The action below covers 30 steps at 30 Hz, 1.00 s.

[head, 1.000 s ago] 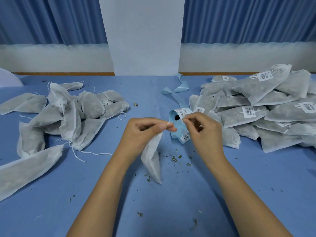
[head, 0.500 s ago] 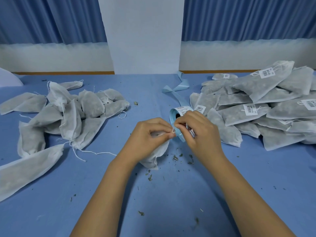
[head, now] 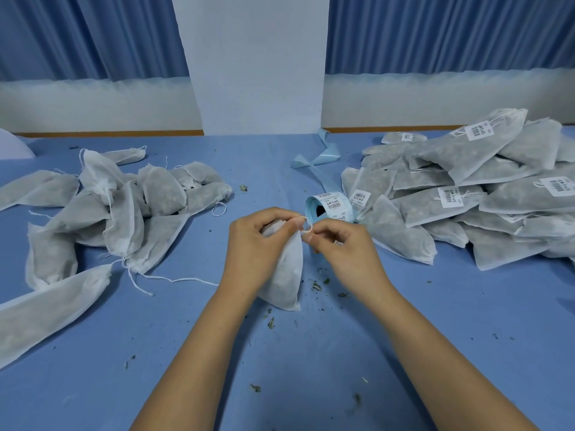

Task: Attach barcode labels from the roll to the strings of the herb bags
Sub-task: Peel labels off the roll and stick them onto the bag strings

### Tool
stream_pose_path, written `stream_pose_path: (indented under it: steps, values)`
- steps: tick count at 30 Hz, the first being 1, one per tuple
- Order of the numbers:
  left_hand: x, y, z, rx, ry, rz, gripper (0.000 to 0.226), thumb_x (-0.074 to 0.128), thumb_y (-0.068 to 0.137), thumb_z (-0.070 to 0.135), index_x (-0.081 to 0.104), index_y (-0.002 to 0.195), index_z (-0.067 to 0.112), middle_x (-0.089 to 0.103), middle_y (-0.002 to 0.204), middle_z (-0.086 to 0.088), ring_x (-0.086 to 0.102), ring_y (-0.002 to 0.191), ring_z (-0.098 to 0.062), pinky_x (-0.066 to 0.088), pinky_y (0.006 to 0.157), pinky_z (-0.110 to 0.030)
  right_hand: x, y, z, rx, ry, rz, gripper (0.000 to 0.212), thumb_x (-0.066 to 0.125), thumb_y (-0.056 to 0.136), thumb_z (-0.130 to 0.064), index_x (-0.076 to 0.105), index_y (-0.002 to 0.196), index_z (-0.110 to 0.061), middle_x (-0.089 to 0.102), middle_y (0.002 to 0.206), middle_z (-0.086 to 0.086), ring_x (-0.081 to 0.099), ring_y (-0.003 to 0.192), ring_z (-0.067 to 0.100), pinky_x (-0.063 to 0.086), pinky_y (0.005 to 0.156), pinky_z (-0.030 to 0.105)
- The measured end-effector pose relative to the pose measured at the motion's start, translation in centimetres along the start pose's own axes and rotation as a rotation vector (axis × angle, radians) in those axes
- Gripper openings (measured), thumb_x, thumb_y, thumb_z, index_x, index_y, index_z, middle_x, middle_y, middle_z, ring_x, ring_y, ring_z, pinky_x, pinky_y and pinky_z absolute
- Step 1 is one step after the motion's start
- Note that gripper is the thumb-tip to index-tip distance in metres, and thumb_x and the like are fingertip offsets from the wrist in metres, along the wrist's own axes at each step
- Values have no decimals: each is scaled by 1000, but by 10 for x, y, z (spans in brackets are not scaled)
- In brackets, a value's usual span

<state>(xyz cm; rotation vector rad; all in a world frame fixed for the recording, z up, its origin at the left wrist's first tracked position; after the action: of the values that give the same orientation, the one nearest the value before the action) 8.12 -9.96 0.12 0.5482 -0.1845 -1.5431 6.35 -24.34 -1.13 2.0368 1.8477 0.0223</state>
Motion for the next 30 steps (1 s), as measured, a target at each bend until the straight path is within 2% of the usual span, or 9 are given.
stream_pose_path:
  steps: [2, 6, 9, 11, 14, 18, 23, 25, 30]
  values:
    - [1, -1, 0, -12, -20, -9, 21, 69, 85, 10, 73, 72, 27, 73, 76, 15, 66, 79, 4, 42, 71, -4, 1, -1, 0, -7, -1, -22, 18, 68, 85, -13, 67, 68, -19, 59, 60, -13, 47, 57, 3, 37, 59, 11]
    - [2, -1, 0, -22, -14, -9, 21, 70, 85, 12, 71, 70, 27, 72, 74, 17, 64, 76, 7, 41, 71, -3, -2, -1, -2, -93, 14, 111, 6, 69, 84, -20, 66, 80, -17, 63, 77, -14, 51, 67, 8, 38, 61, 14]
    - [3, -1, 2, -59, -32, -28, 21, 68, 86, 10, 71, 71, 24, 72, 74, 16, 64, 77, 7, 41, 71, -3, -1, -2, -4, -116, -4, 110, 10, 69, 84, -15, 66, 75, -16, 64, 76, -4, 53, 71, 28, 42, 63, 28]
    - [3, -1, 3, -121, -116, -52, 22, 67, 87, 10, 72, 70, 21, 73, 77, 12, 65, 79, 6, 41, 72, -2, -3, -1, -4, -131, -17, 161, 12, 66, 86, -9, 64, 75, -15, 64, 78, 1, 53, 73, 33, 44, 66, 30]
    - [1, 0, 2, -202, -212, -42, 23, 66, 87, 12, 74, 68, 22, 74, 80, 10, 66, 80, 4, 42, 71, -3, -10, 1, -5, -170, 28, 253, 10, 62, 89, -8, 62, 79, -7, 63, 80, 7, 53, 75, 30, 42, 66, 24]
    - [4, -2, 1, -203, -141, -16, 15, 68, 84, 10, 74, 72, 16, 74, 78, 11, 64, 78, 7, 40, 68, -1, -3, -5, -10, -249, 79, 163, 13, 70, 82, -18, 58, 87, -15, 60, 80, -4, 52, 73, 12, 43, 71, 19]
    - [6, -2, 0, -239, -171, -48, 26, 64, 87, 12, 75, 67, 24, 73, 77, 11, 64, 77, 4, 42, 69, -4, -2, -4, -7, -246, 62, 191, 22, 71, 81, -3, 59, 79, -21, 60, 75, -14, 56, 73, 8, 47, 74, 20]
    - [7, -3, 0, -278, -219, -60, 26, 65, 87, 14, 76, 66, 25, 72, 75, 11, 64, 75, 2, 43, 68, -6, -4, -4, -7, -264, 23, 198, 17, 71, 81, -1, 63, 78, -16, 62, 76, -11, 57, 73, 11, 47, 73, 21]
    - [7, -5, 2, -356, -275, -36, 20, 68, 84, 21, 77, 66, 23, 73, 75, 11, 64, 76, 1, 45, 67, -8, -5, -7, -14, -534, -209, 299, 6, 75, 79, -4, 69, 80, -4, 60, 81, 4, 52, 72, 14, 41, 70, 17]
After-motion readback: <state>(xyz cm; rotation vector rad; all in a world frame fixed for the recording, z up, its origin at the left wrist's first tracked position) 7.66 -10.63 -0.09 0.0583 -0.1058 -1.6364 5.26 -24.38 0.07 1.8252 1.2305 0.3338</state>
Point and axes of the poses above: each hand's wrist, its own y-axis towards the middle knuckle, its own x-axis out of the palm, z = x × y, the point moved 2 cm from there along y, towards the middle knuckle
